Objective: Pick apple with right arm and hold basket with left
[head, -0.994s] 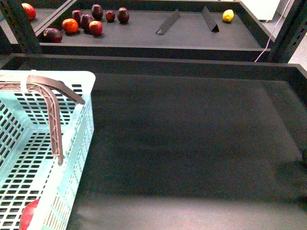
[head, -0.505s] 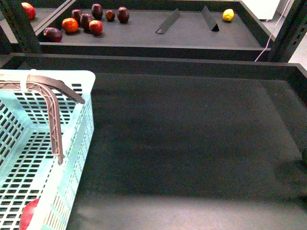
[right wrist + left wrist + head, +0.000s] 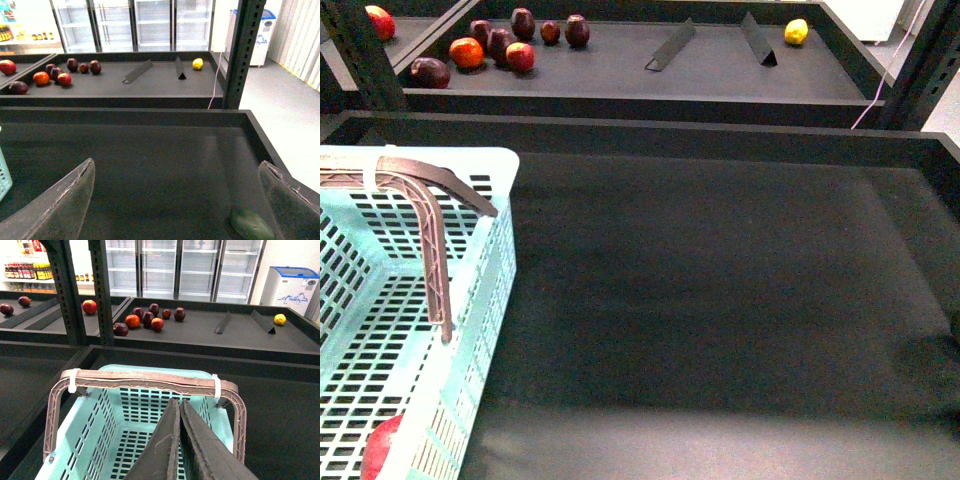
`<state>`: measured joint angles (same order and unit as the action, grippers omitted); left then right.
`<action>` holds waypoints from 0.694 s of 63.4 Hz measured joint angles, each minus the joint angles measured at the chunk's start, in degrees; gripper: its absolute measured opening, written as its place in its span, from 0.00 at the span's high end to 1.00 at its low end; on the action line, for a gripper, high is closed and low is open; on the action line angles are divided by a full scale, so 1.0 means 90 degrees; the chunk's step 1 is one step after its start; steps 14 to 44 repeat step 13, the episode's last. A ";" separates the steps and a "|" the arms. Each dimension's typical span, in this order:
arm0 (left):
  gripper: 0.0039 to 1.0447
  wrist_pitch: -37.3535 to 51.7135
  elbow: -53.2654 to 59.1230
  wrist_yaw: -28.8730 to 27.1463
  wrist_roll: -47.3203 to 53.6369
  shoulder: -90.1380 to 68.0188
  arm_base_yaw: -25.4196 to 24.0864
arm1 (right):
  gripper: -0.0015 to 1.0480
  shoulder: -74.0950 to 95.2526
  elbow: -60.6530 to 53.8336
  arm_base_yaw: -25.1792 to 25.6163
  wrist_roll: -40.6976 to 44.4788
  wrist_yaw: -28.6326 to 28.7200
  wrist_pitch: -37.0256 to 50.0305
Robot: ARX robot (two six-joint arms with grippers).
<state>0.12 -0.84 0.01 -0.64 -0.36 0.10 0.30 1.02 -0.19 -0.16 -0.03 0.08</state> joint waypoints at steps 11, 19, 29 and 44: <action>0.75 0.0000 0.0000 0.0000 0.0000 0.0000 0.0000 | 0.08 0.0000 0.0000 0.0000 0.0000 0.0000 0.0000; 0.70 0.0000 0.0000 0.0000 0.0000 0.0000 0.0000 | 0.08 0.0000 0.0000 0.0000 0.0000 0.0000 0.0000; 0.70 0.0000 0.0000 0.0000 0.0000 0.0000 0.0000 | 0.08 0.0000 0.0000 0.0000 0.0000 0.0000 0.0000; 0.70 0.0000 0.0000 0.0000 0.0000 0.0000 0.0000 | 0.08 0.0000 0.0000 0.0000 0.0000 0.0000 0.0000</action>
